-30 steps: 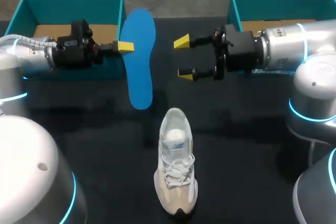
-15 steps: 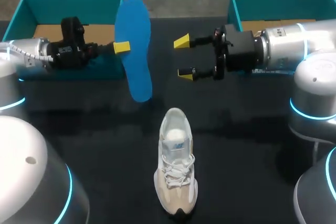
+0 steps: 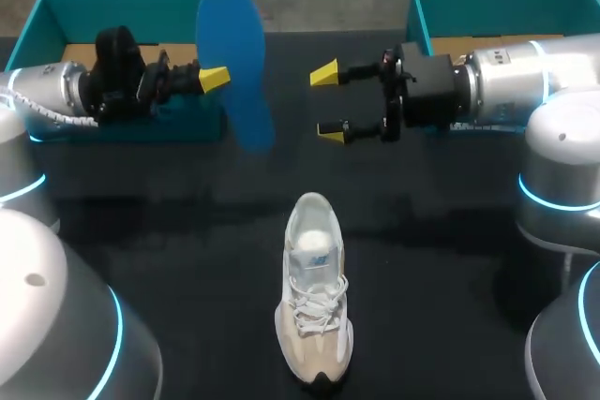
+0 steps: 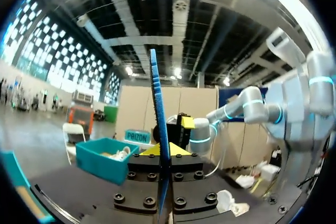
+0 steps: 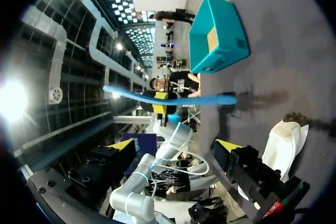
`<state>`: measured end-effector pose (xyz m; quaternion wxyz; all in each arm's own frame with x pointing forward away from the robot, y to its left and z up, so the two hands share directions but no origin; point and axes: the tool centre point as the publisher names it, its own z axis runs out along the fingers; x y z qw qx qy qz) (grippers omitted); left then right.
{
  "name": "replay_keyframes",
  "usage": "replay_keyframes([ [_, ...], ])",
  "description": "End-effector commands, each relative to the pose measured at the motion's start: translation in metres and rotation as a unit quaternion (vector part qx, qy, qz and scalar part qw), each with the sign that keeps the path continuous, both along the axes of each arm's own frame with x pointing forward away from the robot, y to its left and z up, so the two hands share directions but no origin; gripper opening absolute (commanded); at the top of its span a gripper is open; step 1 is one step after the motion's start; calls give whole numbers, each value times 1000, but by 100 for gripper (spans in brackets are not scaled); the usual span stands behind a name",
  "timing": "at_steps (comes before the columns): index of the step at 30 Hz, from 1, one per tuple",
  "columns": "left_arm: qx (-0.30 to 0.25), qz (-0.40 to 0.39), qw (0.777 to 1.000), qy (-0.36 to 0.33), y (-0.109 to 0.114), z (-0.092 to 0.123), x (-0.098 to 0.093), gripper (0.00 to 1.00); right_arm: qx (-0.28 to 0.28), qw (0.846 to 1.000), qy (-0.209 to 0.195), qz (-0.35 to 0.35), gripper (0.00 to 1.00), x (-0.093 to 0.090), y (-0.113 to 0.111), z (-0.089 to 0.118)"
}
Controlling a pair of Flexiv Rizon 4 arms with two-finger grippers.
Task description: Take the shoe out of the shoebox, open the shoe tongue, remove and reinsert the insole, then place the shoe into the shoebox
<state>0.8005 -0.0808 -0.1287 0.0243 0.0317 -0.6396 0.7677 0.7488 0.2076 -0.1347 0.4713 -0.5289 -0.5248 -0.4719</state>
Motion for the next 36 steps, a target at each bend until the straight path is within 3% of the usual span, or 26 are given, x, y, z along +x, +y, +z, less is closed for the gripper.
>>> replay_keyframes([
  [1, -3, 1, 1000, -31, 1, -3, 2, 0, -1, 1000, 0, -1, 100, 0, 2, 0],
  [7, -3, 1, 1000, -31, 1, -3, 2, 0, -1, 1000, 0, -1, 100, 0, 2, 0],
  [12, 1, -20, 992, -128, 1, 1, 1, 0, -1, 1000, 0, -1, 100, 0, 2, 0],
  [16, 16, -25, 971, -239, 3, 9, -4, 0, -1, 1000, 0, -1, 100, 0, 2, 0],
  [23, 90, -21, 886, -454, 4, 9, -10, 0, -1, 1000, 0, -1, 100, 0, 2, 0],
  [27, 86, -12, 850, -520, 7, 8, -10, 0, -1, 1000, 0, -1, 100, 0, 2, 0],
  [30, 86, 0, 801, -592, 8, 7, -13, 0, -1, 1000, 0, -1, 100, 0, 2, 0],
  [36, 79, 14, 738, -670, 11, 11, -15, 0, -1, 1000, 0, -1, 100, 0, 2, 0],
])
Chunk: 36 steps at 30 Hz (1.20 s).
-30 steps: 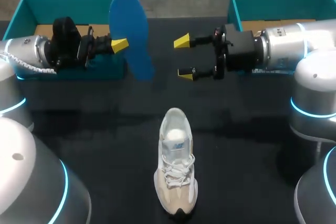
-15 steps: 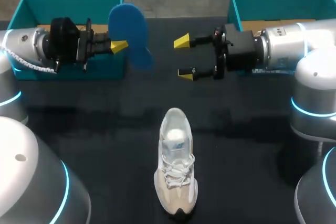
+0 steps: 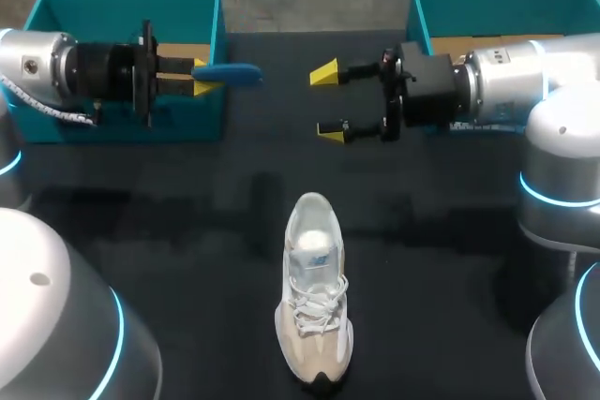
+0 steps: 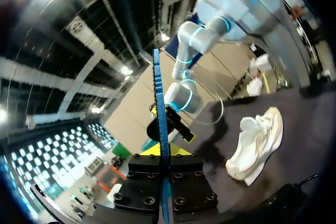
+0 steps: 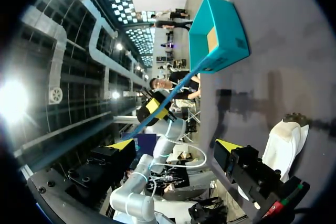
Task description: Take the shoe out of the shoebox, open the shoe tongue, remove and reinsert the insole, then place the shoe into the shoebox
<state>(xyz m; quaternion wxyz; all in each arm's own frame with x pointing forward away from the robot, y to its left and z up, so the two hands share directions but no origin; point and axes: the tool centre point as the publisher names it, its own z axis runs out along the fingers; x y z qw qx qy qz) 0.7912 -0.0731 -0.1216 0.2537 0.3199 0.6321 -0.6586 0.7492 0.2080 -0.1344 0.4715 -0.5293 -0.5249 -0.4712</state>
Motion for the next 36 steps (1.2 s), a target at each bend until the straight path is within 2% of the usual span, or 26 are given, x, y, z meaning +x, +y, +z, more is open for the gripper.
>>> replay_keyframes([
  [1, 7, 14, 959, -283, 3, 4, -6, 0, -1, 1000, 0, -1, 100, -1, 1, -1],
  [6, 23, 12, 939, -343, 2, 2, -11, 0, -1, 1000, 0, -1, 100, -1, 1, -1],
  [13, 46, 45, 894, -443, -3, -9, -13, 0, -1, 1000, 0, -1, 100, -1, 1, -1],
  [28, 41, 61, 896, -437, -3, -13, -11, 0, -1, 1000, 0, -1, 100, -1, 1, -1],
  [31, 37, 28, 893, -448, -12, -19, -11, 0, -1, 1000, 0, -1, 100, -1, 1, -1],
  [36, 38, 23, 890, -455, -16, -26, -3, 0, -1, 1000, 0, -1, 100, -1, 1, -1],
])
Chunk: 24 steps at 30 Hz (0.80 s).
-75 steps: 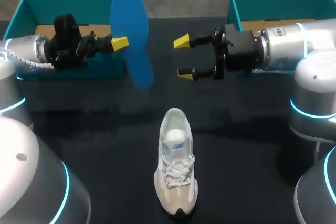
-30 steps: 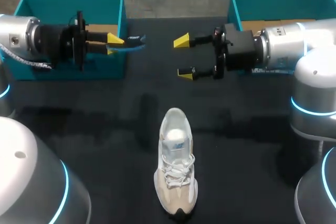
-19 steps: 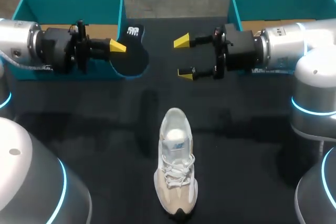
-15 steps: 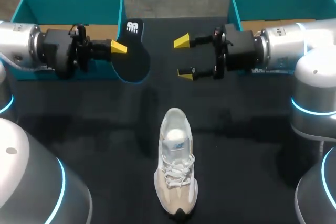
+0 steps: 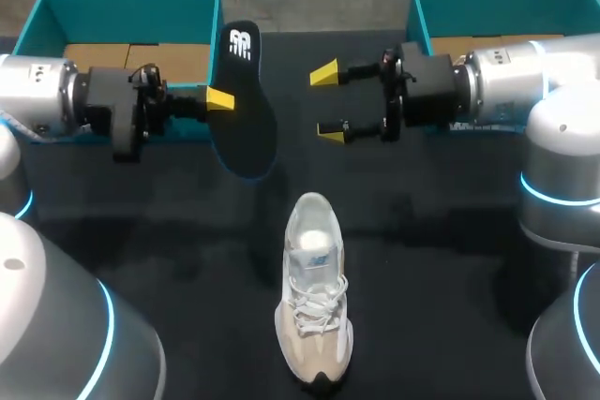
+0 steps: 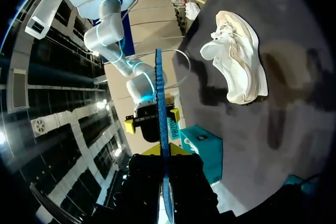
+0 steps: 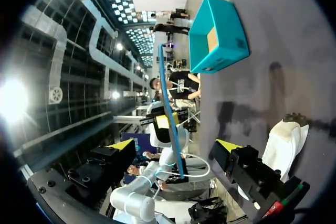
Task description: Take the shoe out of the shoebox, open the shoe tongue, remove and reinsert the insole, then place the shoe into the shoebox
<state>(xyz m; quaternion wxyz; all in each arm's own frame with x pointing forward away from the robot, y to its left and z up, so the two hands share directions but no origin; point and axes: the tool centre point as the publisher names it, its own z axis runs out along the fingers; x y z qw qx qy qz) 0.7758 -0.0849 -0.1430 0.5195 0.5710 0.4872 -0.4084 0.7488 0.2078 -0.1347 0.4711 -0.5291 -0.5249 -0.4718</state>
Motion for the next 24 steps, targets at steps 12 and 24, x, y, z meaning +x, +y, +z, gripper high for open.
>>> replay_keyframes([
  [12, -13, -5, 1000, 8, -8, -7, 29, 0, -1, 1000, 0, -1, 100, 0, 2, 0],
  [24, -12, -8, 1000, 10, -11, -6, 29, 0, -1, 1000, 0, -1, 100, 0, 2, 0],
])
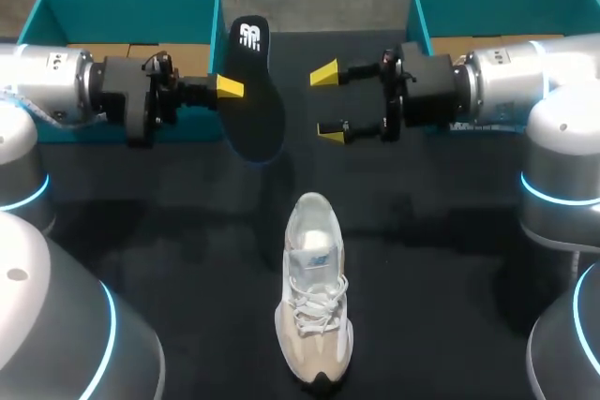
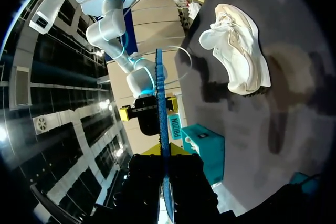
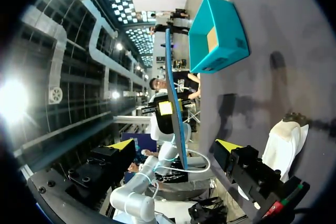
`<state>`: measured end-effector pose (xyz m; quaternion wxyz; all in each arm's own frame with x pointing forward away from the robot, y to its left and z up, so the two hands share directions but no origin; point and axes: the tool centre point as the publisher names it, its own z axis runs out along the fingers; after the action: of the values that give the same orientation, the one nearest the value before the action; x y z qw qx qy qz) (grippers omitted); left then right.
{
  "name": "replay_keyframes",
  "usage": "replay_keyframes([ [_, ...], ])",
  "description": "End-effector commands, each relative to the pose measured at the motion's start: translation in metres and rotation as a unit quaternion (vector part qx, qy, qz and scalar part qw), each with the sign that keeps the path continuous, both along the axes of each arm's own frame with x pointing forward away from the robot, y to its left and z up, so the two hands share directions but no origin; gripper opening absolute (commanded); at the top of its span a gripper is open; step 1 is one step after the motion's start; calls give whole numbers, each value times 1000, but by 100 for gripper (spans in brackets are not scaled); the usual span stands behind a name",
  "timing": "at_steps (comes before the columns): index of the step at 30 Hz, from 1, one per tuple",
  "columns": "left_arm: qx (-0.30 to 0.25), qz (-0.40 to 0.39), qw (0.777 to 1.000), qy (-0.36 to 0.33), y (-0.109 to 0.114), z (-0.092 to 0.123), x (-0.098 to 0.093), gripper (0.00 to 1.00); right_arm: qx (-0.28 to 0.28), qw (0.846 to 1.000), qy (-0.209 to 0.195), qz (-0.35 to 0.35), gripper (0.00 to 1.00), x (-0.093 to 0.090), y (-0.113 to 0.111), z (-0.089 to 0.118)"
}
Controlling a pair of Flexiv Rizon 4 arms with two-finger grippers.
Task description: Take the shoe out of the shoebox, open the shoe tongue, remove and reinsert the insole, then place the shoe into the shoebox
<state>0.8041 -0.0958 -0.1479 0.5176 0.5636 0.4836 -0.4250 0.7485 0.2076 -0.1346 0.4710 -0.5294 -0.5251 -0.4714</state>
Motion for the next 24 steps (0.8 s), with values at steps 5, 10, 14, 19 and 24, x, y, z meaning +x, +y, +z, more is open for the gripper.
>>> replay_keyframes([
  [5, 0, 0, 1000, -1, 0, -1, 0, 0, -8, 1000, 2, 4, 100, 1, 6, 0],
  [10, 0, 0, 1000, -1, 0, -1, 0, 0, -19, 1000, -13, 8, 100, 2, 21, 1],
  [14, 0, 0, 1000, -1, 0, -1, 0, 0, -18, 1000, -19, 10, 100, 3, 27, -4],
  [19, -8, -3, 1000, -10, -5, -4, -1, 0, -17, 999, -33, 24, 100, 4, 39, -8],
  [24, -10, 1, 1000, -17, -9, -5, -3, 0, -13, 999, -33, 30, 100, 4, 49, -11],
])
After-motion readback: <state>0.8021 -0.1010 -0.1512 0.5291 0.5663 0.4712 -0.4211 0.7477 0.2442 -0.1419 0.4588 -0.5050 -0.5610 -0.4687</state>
